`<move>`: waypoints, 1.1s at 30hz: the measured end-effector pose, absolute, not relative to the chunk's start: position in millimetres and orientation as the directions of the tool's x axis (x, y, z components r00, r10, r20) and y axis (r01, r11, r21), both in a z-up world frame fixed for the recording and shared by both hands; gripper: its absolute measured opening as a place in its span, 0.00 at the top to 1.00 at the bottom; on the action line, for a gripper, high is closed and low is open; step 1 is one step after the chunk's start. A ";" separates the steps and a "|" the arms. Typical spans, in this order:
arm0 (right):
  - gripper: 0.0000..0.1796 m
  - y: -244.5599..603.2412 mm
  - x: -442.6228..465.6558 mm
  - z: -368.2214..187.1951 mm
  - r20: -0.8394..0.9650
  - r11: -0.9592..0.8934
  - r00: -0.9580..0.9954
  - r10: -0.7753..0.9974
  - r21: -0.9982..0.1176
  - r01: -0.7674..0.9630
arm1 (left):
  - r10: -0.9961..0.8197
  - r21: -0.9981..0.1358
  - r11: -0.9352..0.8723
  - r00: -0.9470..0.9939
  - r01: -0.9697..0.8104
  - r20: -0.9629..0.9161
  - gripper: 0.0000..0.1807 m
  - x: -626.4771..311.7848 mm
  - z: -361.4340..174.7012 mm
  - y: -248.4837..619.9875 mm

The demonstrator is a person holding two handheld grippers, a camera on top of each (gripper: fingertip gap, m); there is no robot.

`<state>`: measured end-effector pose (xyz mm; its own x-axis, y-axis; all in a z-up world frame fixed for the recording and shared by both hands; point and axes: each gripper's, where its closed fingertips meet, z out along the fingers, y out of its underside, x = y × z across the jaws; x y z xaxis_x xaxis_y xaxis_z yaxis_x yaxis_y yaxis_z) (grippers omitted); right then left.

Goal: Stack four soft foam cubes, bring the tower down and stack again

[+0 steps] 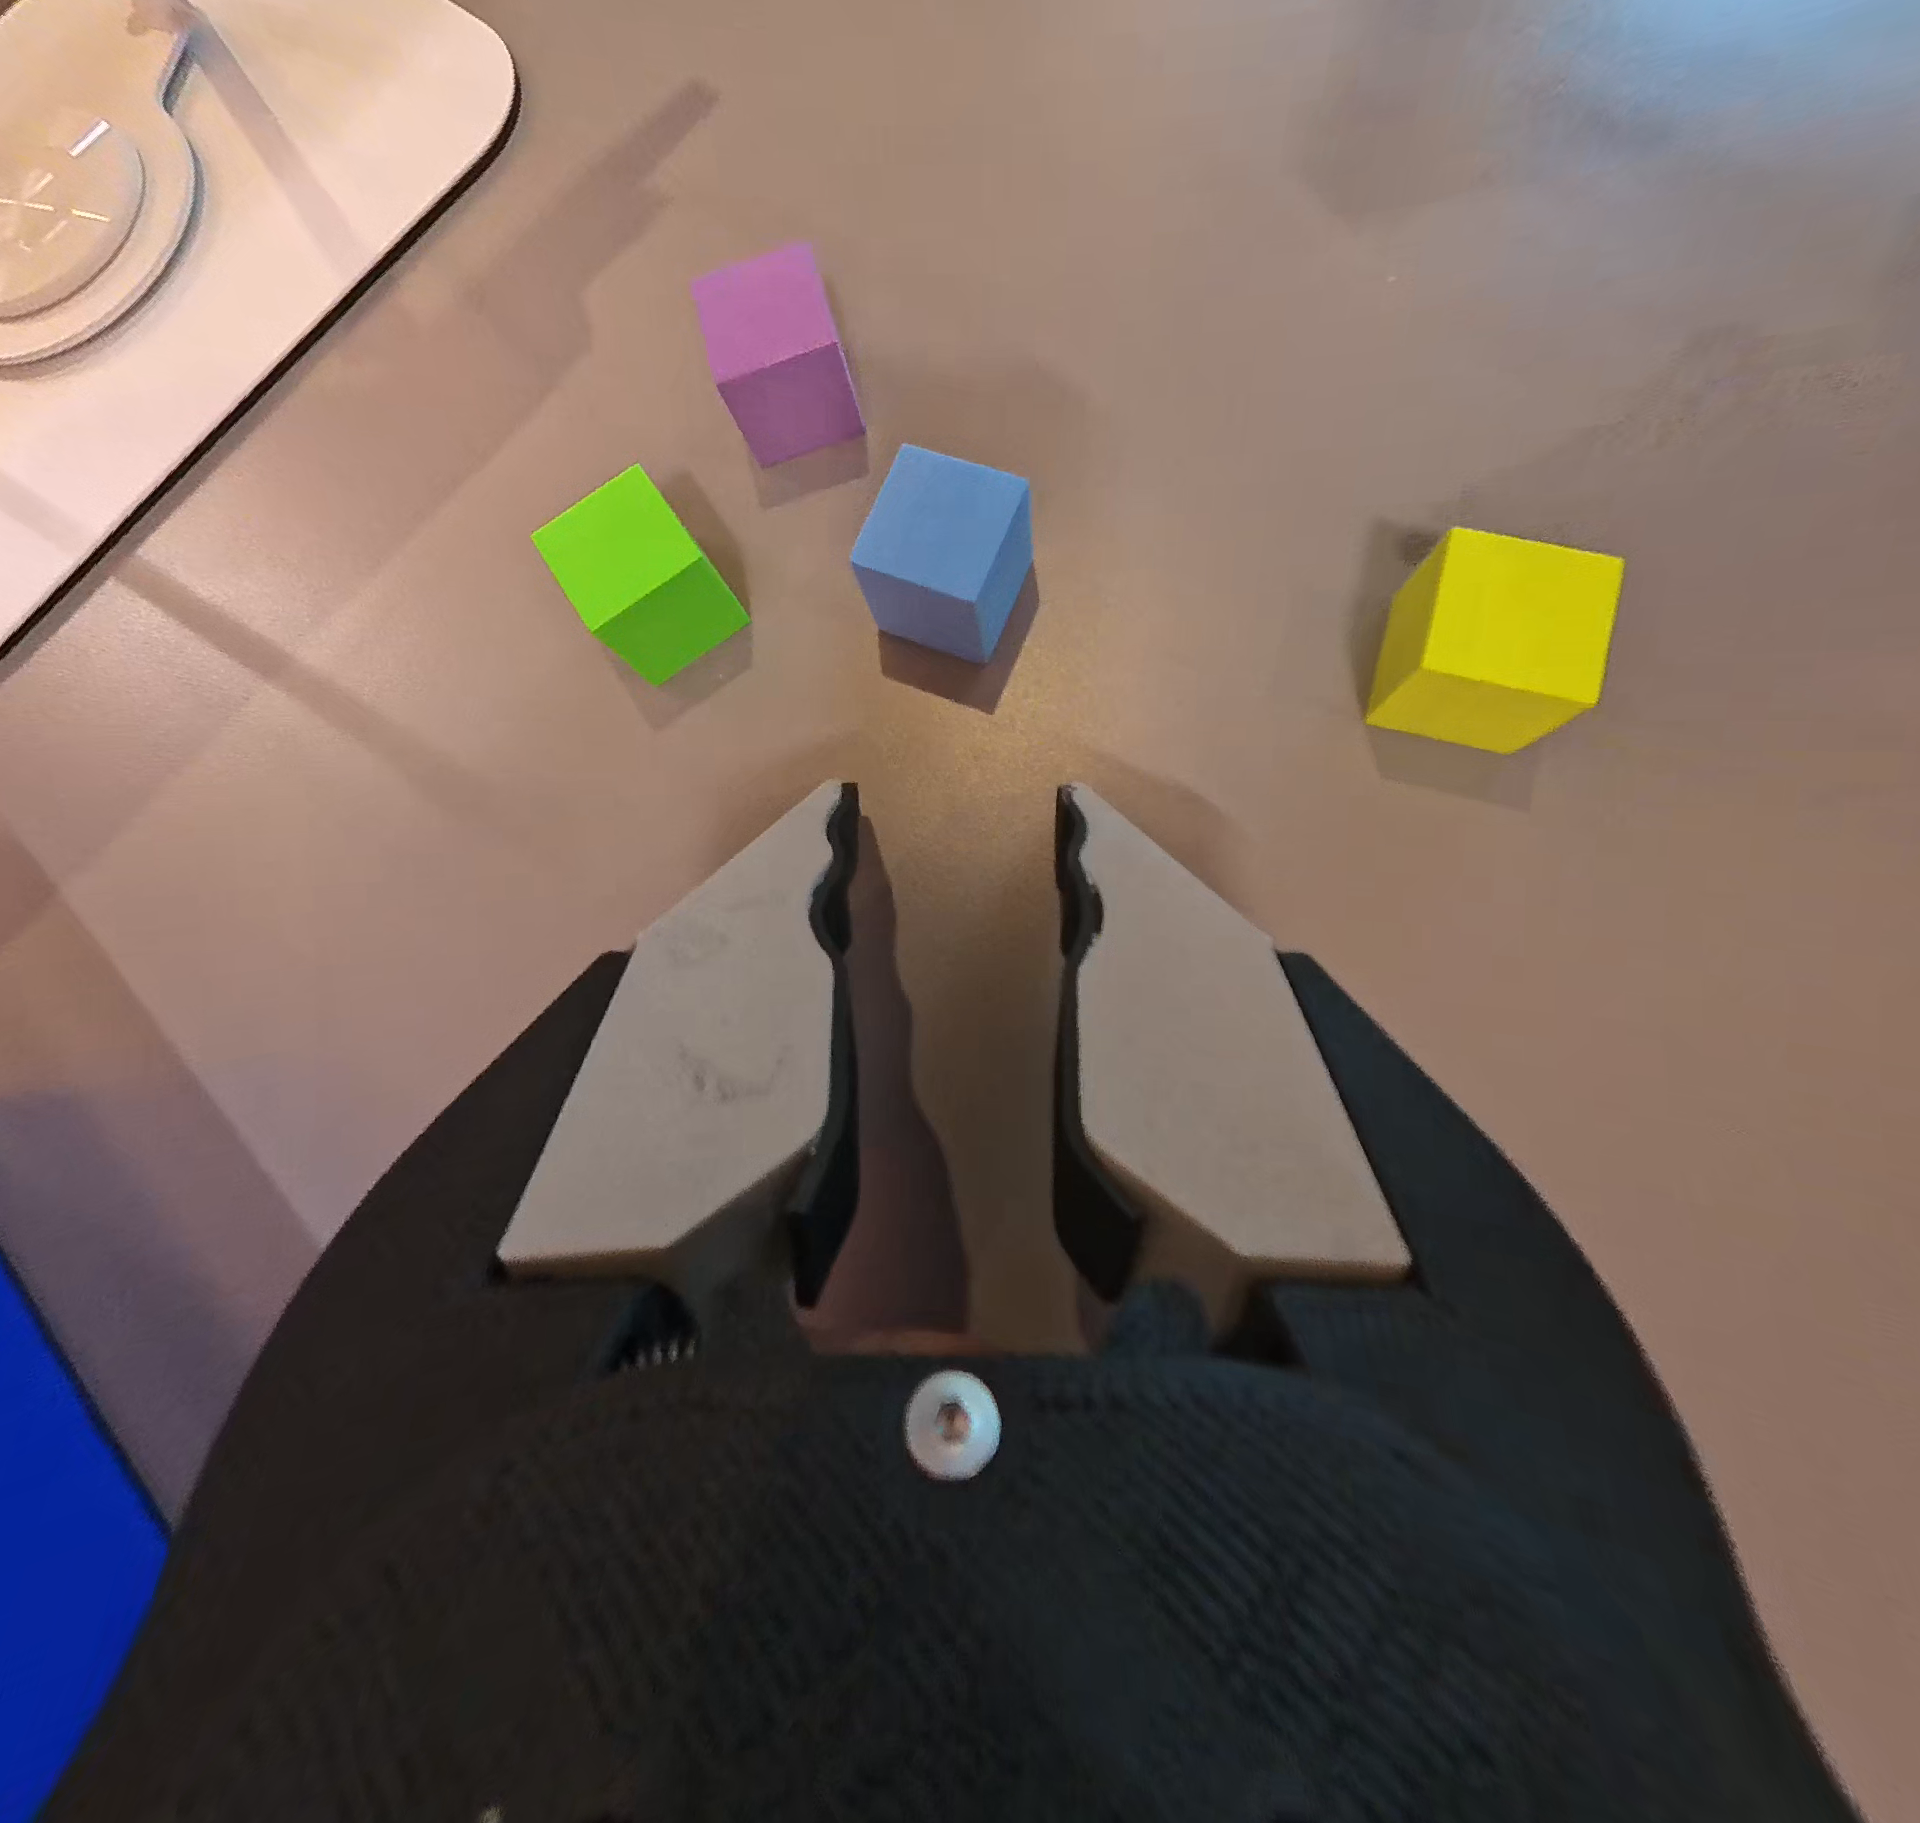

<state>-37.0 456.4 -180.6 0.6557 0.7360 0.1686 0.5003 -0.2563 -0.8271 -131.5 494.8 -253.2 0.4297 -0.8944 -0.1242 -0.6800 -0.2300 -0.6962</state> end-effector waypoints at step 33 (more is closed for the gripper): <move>0.95 470.6 -8.2 -253.7 -0.201 -0.596 0.736 0.647 -0.735 0.324 | -0.965 -0.807 -0.262 0.170 -0.530 0.201 0.76 -94.0 -222.7 434.3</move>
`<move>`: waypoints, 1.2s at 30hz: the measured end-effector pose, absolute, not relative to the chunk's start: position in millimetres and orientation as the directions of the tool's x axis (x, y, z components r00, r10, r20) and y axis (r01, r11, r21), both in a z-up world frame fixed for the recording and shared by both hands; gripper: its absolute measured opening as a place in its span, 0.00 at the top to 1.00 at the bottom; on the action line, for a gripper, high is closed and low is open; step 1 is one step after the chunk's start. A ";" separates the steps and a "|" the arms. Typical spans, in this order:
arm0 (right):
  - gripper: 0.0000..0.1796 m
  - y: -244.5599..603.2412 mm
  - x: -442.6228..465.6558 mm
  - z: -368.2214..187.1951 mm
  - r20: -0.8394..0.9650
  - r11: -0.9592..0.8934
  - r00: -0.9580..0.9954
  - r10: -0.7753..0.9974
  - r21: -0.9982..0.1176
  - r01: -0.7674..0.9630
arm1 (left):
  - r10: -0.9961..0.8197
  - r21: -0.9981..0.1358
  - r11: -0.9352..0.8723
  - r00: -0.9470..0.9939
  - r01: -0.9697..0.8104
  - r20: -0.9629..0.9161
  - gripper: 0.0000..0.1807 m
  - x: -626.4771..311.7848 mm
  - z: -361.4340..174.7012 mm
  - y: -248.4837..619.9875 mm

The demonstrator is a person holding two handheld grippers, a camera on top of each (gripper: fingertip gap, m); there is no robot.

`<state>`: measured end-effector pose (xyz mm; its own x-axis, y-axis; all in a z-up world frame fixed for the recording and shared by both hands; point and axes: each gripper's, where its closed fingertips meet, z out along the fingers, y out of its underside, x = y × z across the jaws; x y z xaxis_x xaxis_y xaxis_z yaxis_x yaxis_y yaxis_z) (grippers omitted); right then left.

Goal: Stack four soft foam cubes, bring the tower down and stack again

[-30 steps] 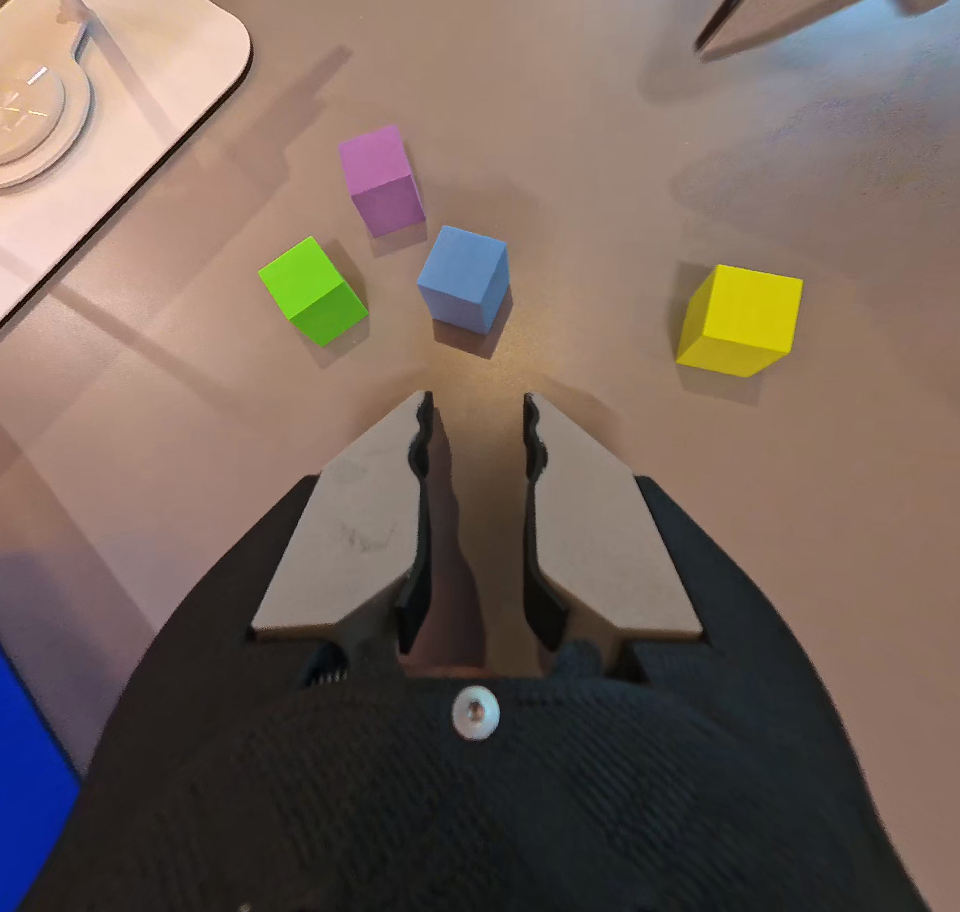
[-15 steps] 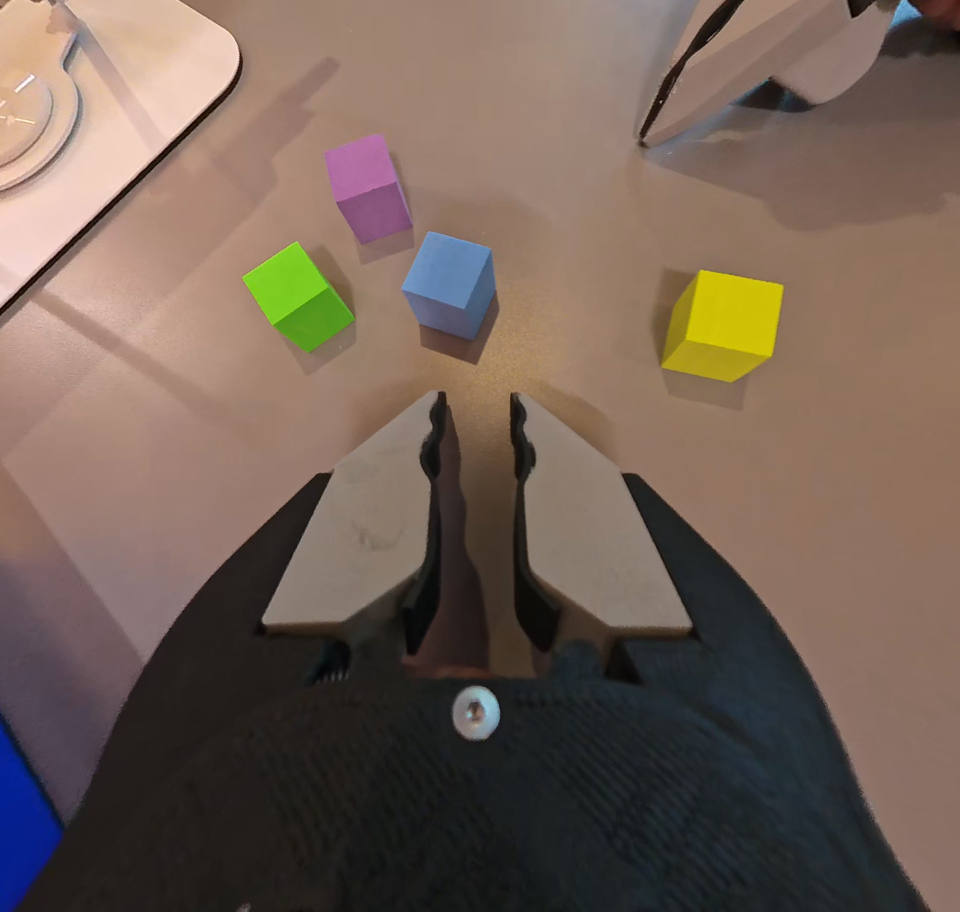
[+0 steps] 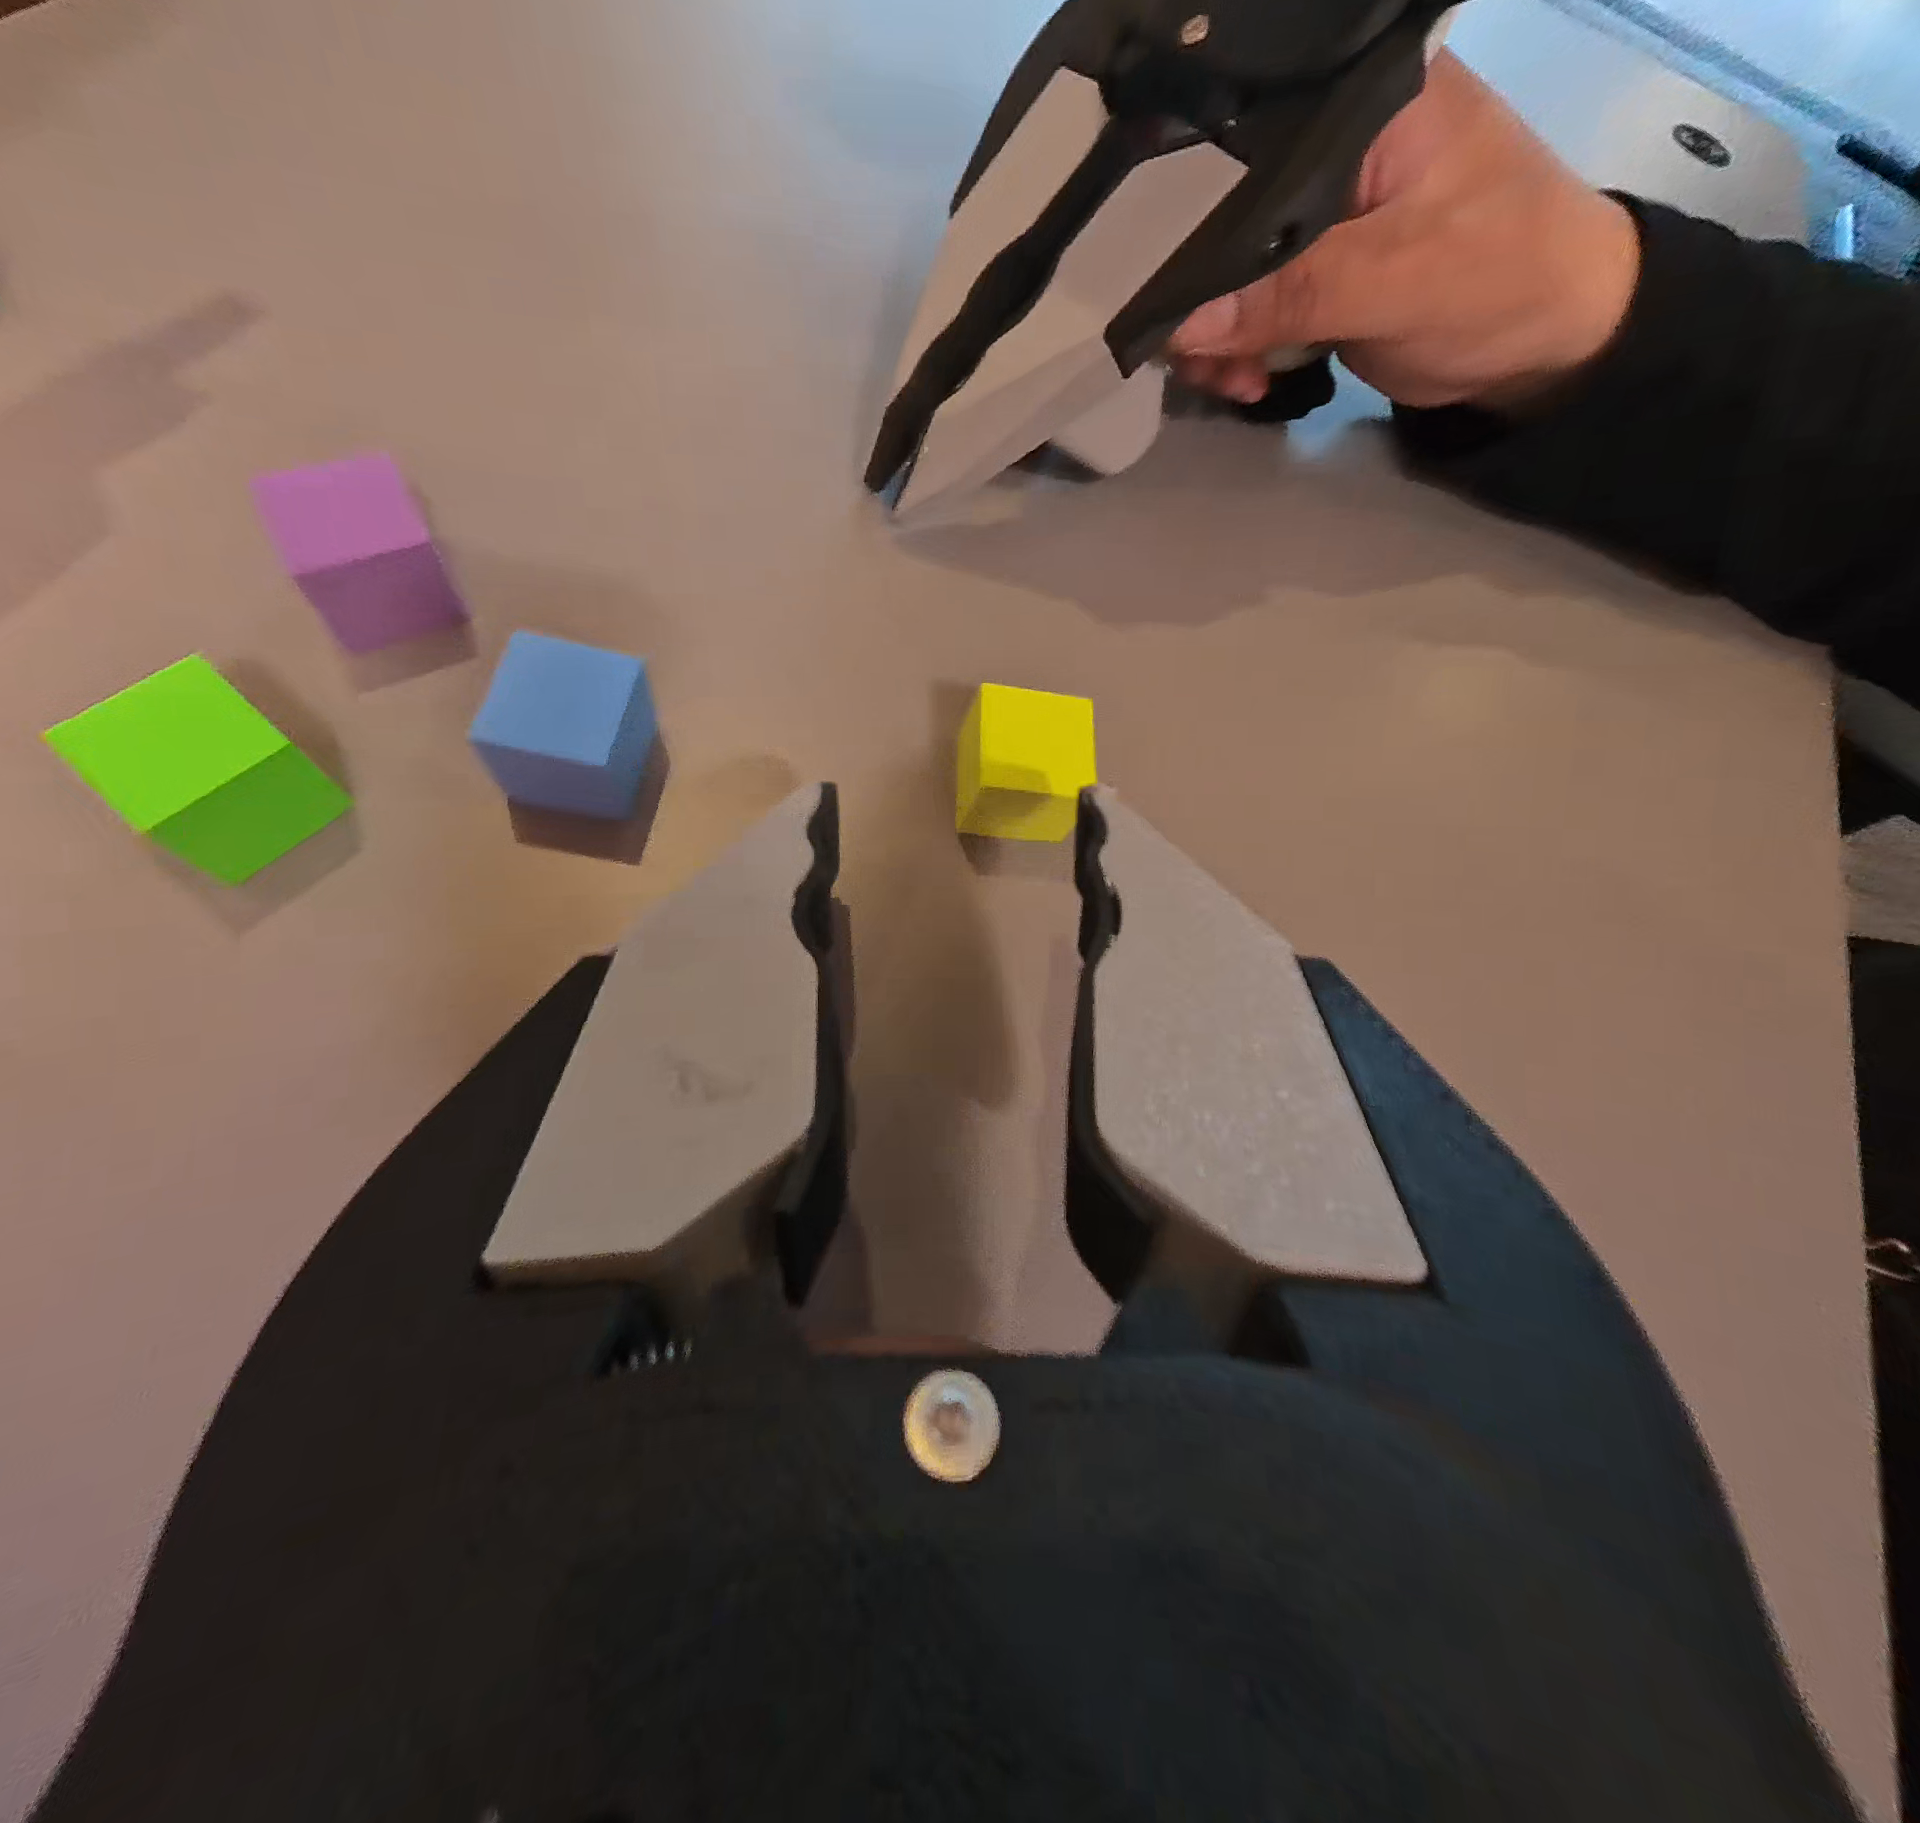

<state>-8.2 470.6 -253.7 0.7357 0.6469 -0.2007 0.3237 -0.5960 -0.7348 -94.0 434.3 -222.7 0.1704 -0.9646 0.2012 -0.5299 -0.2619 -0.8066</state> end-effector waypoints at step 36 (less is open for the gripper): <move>0.92 478.2 -6.4 -254.0 -0.102 -0.559 0.765 0.636 -0.744 0.366 | -0.909 -0.767 -0.134 0.386 -0.627 -0.156 0.86 -81.2 -238.7 492.5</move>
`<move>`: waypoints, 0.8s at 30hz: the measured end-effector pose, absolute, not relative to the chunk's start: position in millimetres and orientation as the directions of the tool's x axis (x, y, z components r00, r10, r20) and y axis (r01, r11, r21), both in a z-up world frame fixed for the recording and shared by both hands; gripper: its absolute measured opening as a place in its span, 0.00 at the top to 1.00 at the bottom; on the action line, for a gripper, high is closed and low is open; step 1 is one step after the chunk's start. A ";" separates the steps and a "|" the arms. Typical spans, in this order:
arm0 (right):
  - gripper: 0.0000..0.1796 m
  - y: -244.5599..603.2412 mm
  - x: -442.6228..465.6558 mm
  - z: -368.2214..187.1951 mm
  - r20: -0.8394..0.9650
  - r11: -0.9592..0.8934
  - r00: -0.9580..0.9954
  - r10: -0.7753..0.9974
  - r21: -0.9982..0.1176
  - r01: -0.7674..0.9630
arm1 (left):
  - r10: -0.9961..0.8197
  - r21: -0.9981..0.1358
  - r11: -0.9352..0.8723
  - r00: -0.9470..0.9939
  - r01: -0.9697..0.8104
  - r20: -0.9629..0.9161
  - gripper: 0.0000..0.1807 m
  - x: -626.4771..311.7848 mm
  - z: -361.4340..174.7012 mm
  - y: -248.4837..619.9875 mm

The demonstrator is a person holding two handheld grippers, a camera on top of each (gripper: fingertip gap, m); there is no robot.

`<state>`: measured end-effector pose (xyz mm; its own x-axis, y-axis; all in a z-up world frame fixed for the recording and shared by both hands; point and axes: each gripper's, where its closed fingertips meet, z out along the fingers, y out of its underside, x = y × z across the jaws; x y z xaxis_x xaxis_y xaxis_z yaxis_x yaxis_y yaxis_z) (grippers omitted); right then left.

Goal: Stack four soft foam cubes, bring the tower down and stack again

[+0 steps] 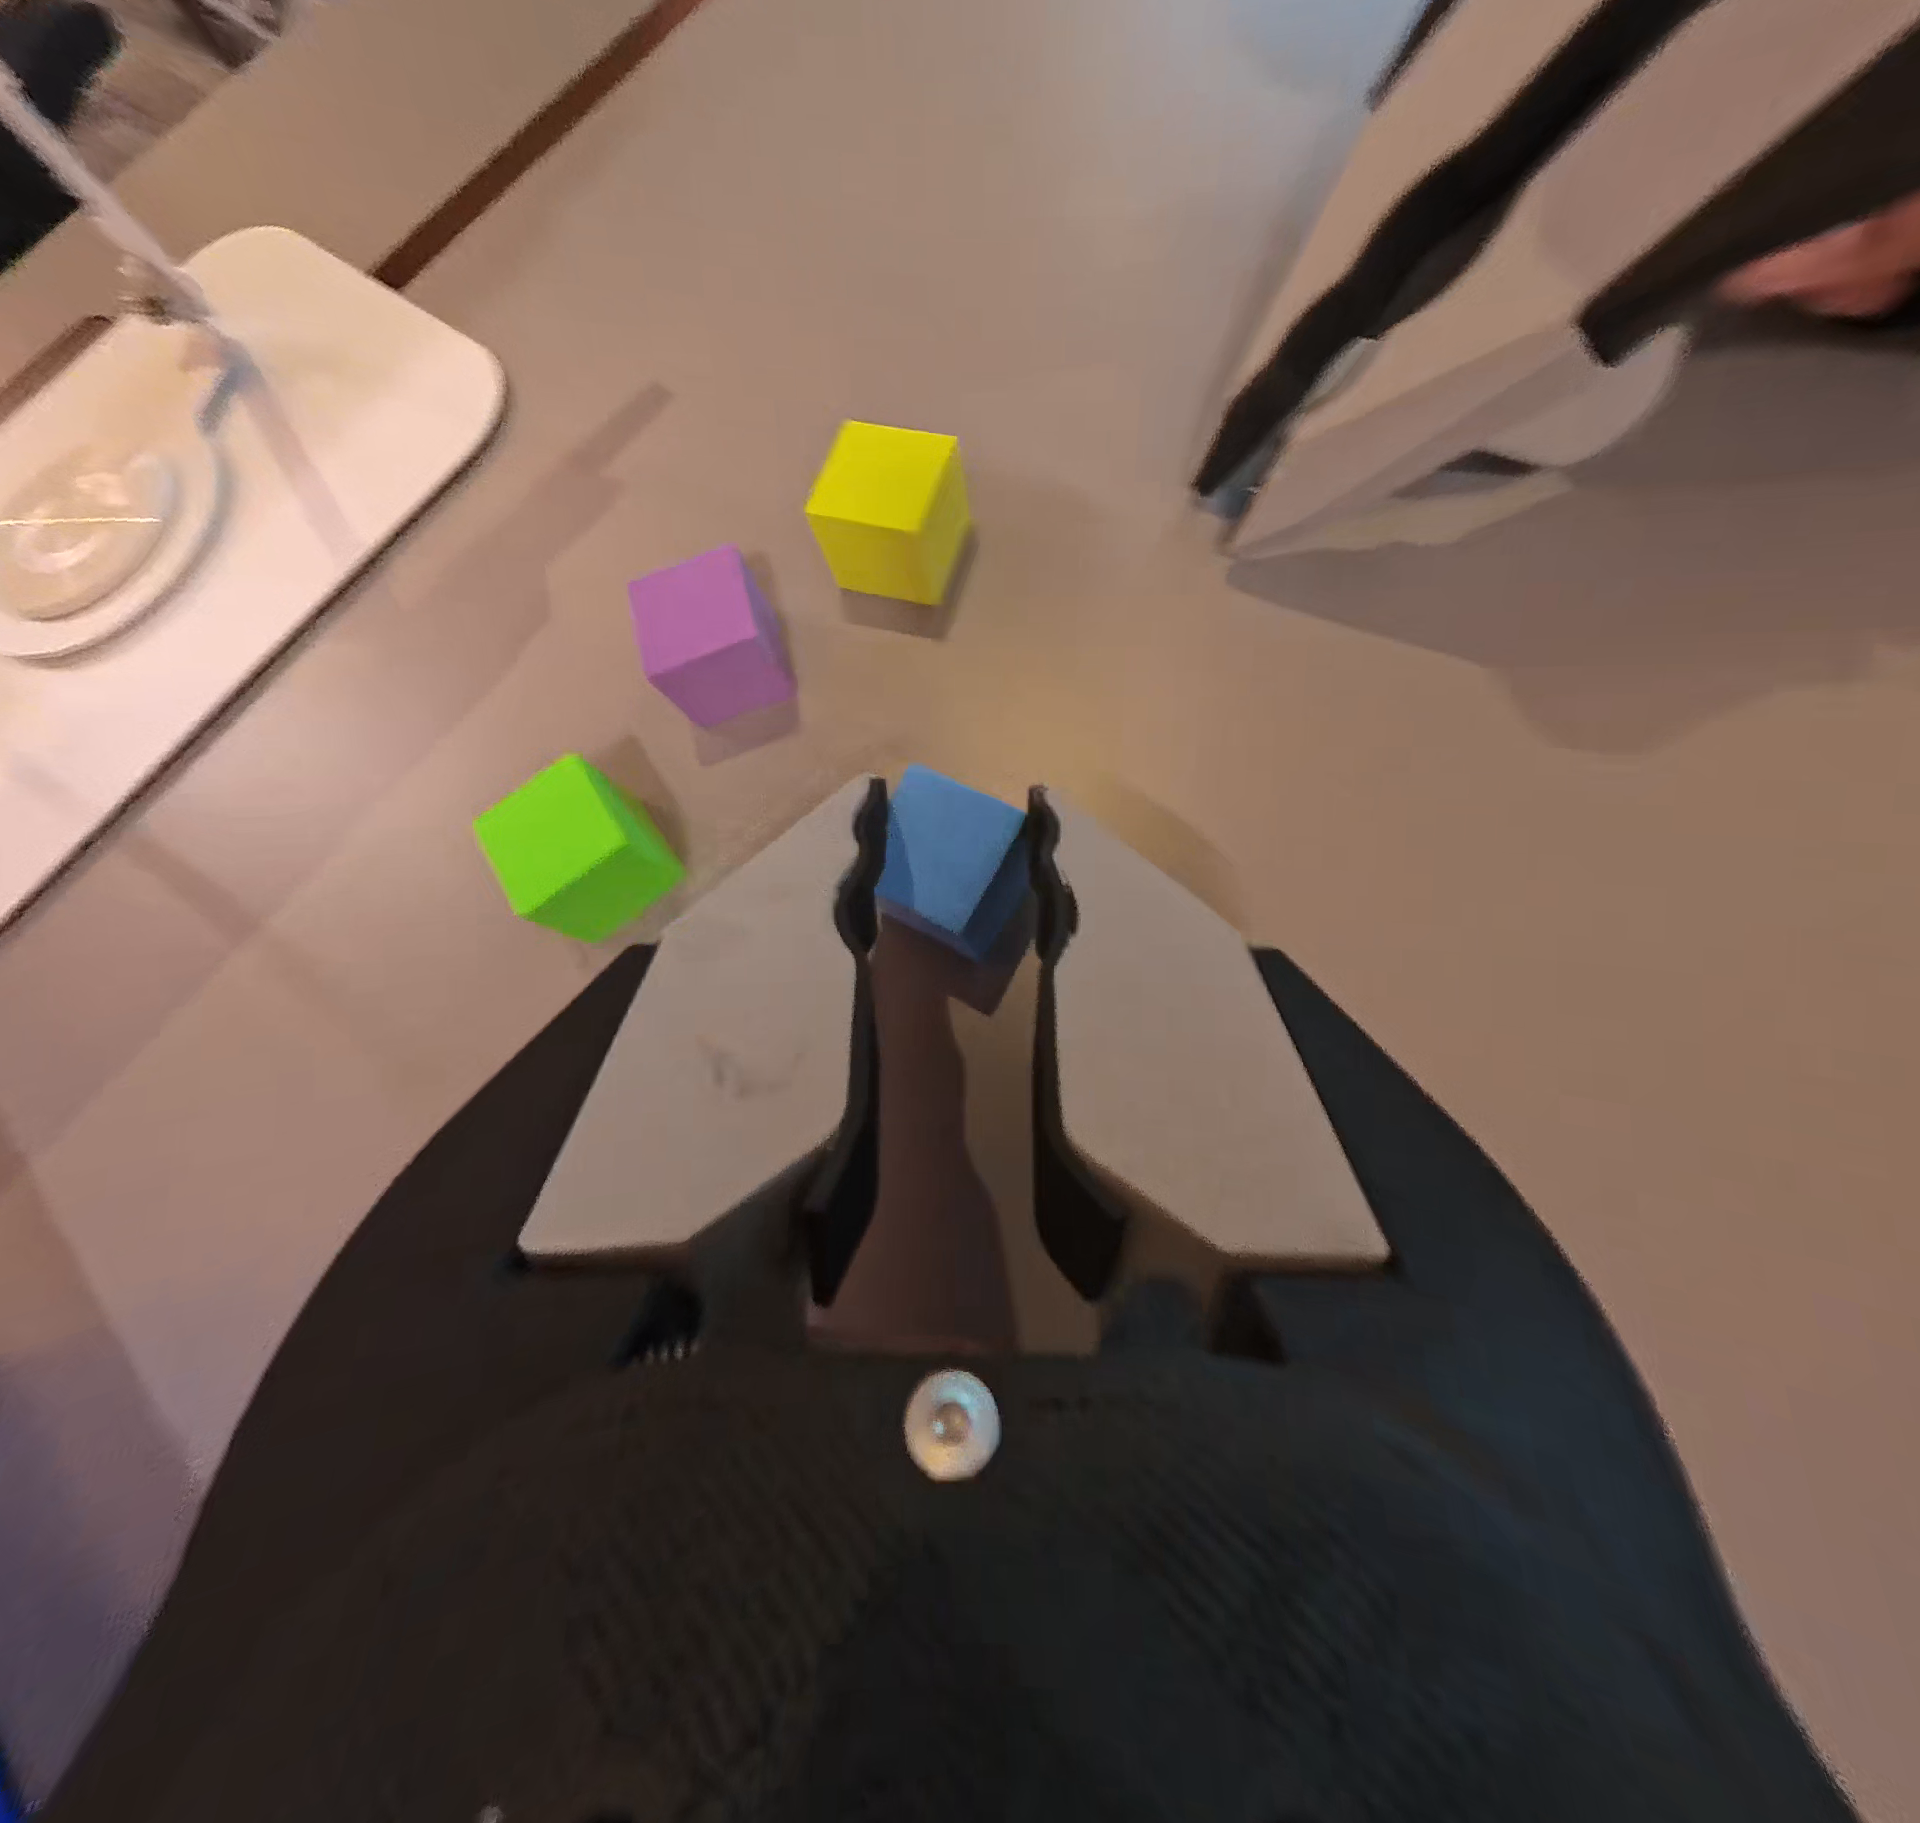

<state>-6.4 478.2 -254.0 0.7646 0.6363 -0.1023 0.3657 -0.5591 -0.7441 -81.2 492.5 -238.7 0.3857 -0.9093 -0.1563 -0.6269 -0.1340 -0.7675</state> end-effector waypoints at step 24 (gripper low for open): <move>0.91 476.4 -5.9 -254.2 -0.084 -0.549 0.764 0.640 -0.745 0.379 | -0.910 -0.854 -0.193 0.413 -0.483 -0.028 0.79 -111.1 -202.2 479.8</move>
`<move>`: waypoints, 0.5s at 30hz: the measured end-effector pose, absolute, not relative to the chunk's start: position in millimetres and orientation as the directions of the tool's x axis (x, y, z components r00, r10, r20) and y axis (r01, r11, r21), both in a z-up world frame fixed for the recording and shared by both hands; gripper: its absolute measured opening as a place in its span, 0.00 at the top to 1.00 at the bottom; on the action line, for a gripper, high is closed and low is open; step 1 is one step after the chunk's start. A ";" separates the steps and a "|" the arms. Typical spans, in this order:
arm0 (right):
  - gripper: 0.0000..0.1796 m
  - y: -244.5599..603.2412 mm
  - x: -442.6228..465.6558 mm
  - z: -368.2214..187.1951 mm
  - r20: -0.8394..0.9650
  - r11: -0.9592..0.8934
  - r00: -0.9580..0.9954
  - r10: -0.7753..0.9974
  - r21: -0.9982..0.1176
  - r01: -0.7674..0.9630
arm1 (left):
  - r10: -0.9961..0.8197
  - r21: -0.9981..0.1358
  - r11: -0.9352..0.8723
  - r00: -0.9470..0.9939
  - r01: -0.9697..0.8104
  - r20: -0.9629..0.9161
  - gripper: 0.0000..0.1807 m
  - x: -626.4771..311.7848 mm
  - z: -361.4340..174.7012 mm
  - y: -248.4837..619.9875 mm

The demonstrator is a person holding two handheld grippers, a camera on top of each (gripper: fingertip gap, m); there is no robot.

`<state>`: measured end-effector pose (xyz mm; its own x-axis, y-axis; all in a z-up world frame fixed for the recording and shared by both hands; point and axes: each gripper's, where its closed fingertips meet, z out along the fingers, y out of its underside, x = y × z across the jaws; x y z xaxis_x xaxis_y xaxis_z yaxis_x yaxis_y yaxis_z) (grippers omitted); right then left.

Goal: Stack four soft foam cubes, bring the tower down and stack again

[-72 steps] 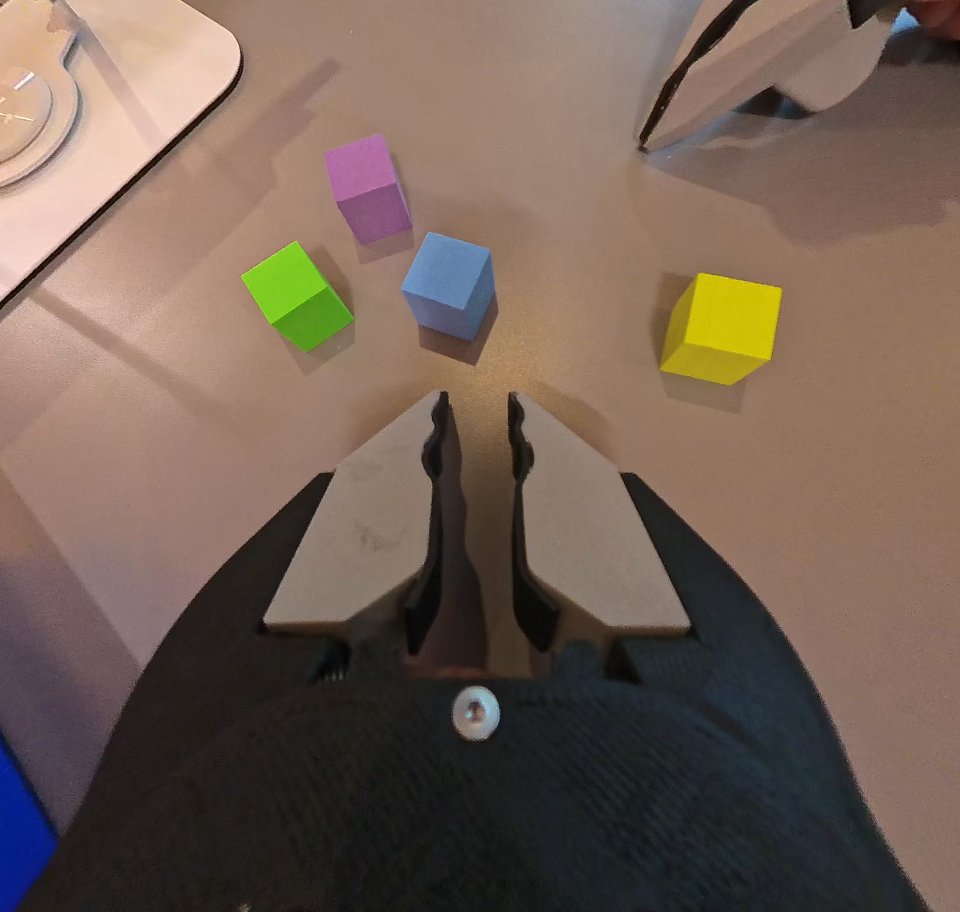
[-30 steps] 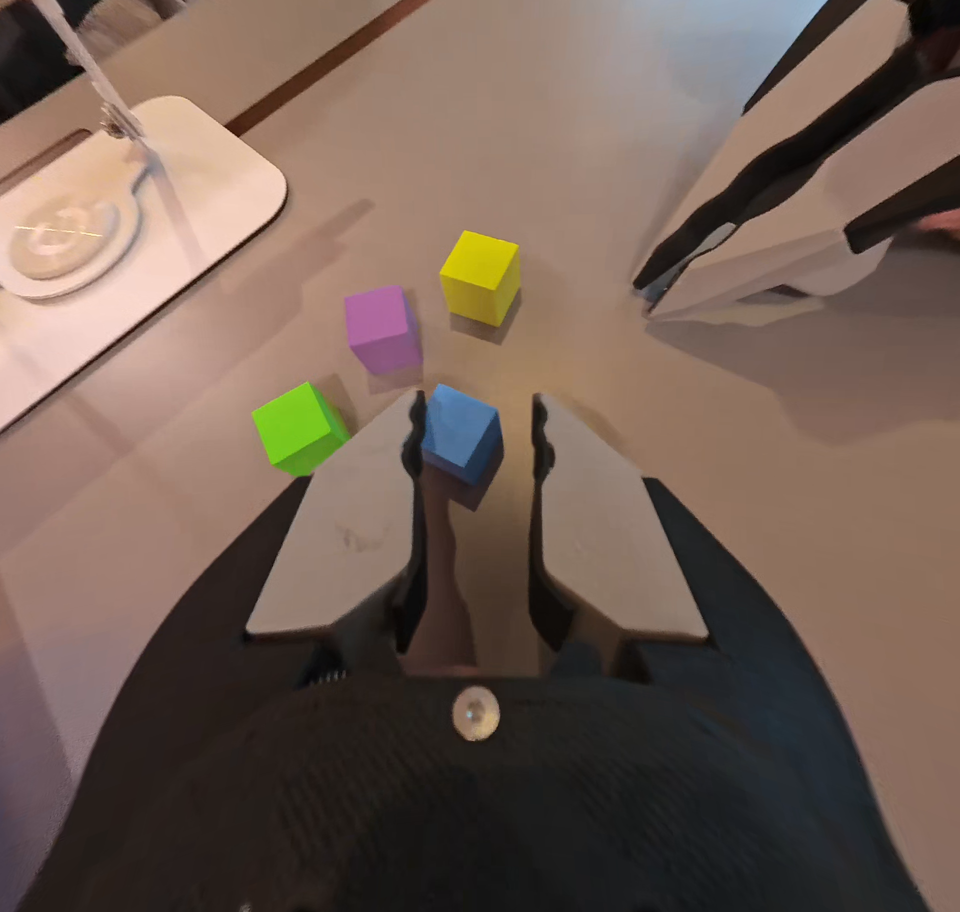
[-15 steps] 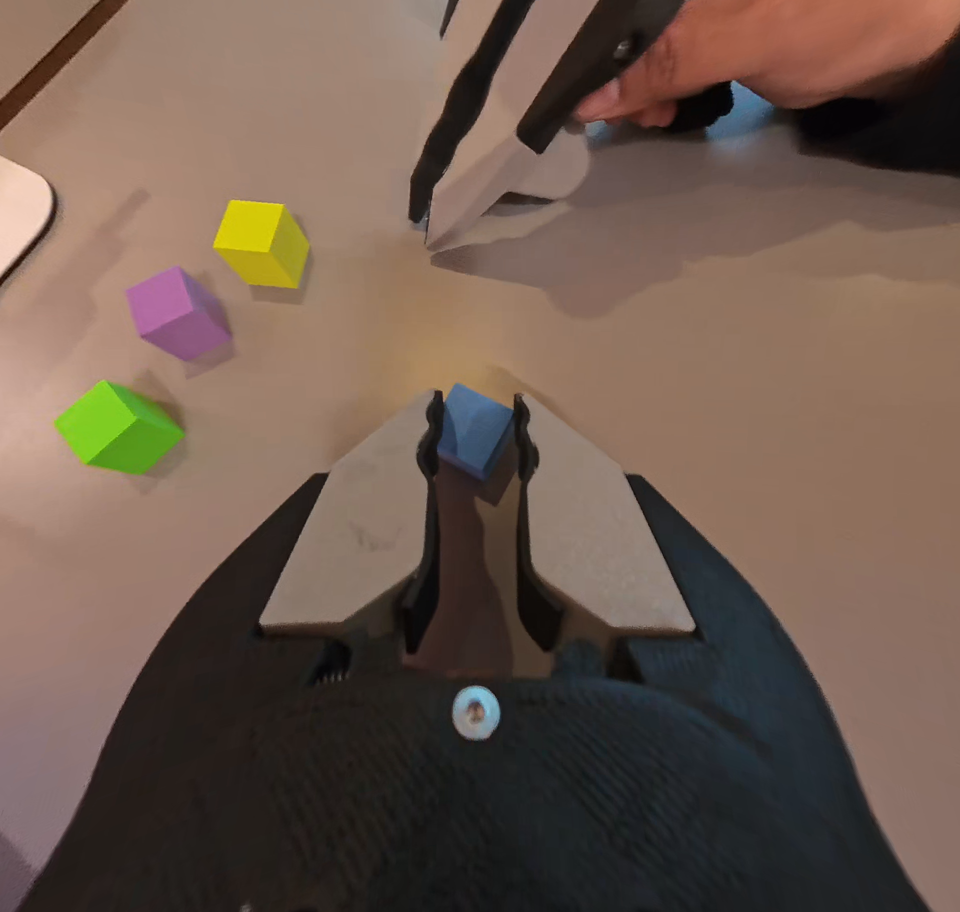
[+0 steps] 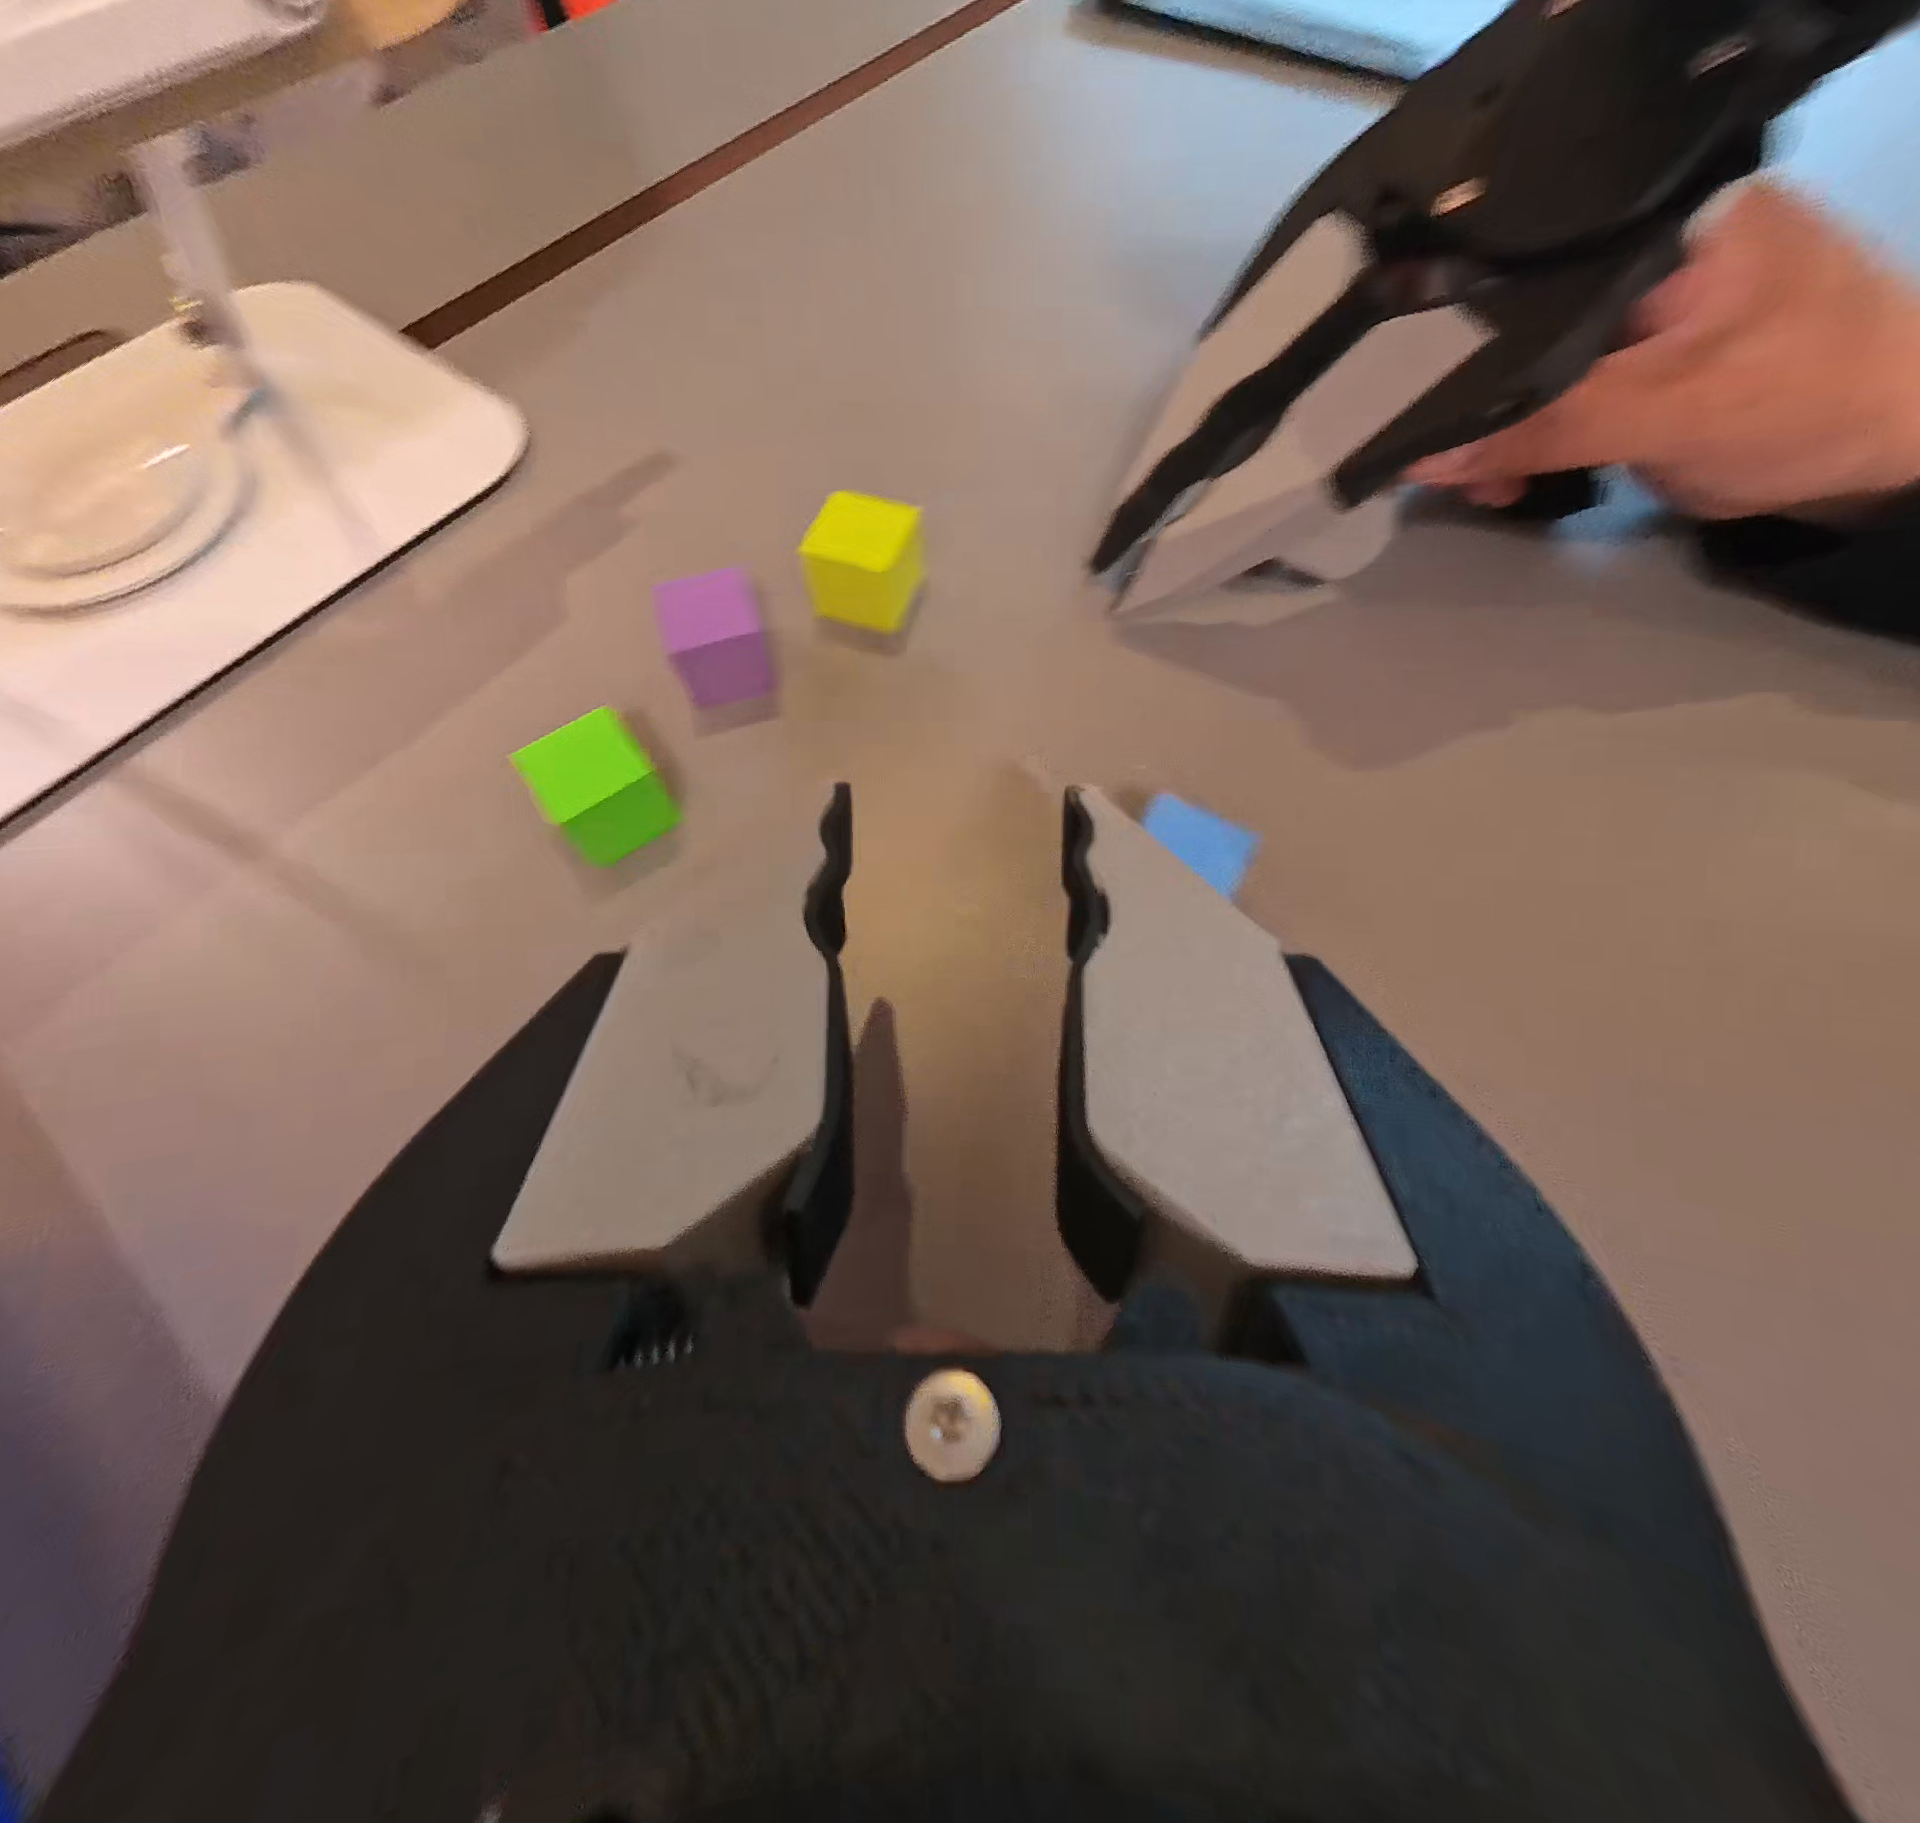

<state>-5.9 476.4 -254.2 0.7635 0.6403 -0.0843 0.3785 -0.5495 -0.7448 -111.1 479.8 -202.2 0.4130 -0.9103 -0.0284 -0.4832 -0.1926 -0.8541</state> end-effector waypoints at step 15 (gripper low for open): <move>0.90 476.2 -7.2 -254.6 -0.072 -0.541 0.760 0.646 -0.745 0.390 | -0.689 -0.780 -0.473 0.723 -0.409 0.039 0.66 -120.5 -245.4 569.6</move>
